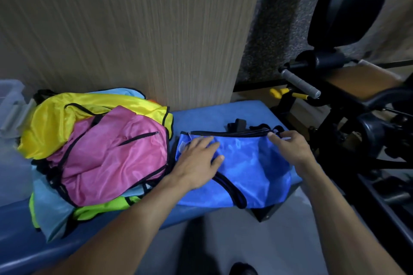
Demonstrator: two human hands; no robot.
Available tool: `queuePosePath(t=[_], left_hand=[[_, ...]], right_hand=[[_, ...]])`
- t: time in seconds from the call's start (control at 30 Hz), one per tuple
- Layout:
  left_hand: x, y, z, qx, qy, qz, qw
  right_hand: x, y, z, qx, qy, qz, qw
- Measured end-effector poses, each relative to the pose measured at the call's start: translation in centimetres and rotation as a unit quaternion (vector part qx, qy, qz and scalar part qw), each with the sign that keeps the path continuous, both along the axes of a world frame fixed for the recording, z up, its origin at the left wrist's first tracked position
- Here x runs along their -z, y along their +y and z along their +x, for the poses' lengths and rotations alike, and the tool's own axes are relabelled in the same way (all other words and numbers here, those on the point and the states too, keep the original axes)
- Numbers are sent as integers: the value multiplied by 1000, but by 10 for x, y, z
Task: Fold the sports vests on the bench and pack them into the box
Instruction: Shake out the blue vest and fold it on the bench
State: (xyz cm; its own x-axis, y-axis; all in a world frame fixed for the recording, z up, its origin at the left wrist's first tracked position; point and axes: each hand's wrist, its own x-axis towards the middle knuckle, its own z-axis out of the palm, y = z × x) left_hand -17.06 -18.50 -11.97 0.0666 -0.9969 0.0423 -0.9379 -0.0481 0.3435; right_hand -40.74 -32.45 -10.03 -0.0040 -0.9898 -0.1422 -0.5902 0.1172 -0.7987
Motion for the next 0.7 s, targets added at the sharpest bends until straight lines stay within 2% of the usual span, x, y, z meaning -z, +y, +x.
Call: queuePosePath(t=[0.07, 0.13, 0.27, 0.43, 0.53, 0.63, 0.7], left_hand=[[-5, -1, 14, -39, -48, -89, 994], [-11, 1, 27, -110, -69, -141, 981], [-14, 2, 45, -208, -42, -81, 974], [-11, 0, 47, -235, -61, -42, 969], [-12, -2, 44, -232, -51, -41, 970], [-14, -4, 49, -255, 14, -75, 964], [-16, -3, 55, -258, 11, -93, 961]], right_hand=[[-1, -3, -3, -9, 25, 6, 1000], [1, -4, -5, -18, 37, 4, 999], [1, -1, -2, -33, 59, -6, 998], [2, -4, -11, -12, 32, 20, 999], [1, -1, -10, 7, 24, 27, 999], [3, -1, -8, 2, 19, 14, 1000], [4, -1, -7, -10, 25, 11, 1000]])
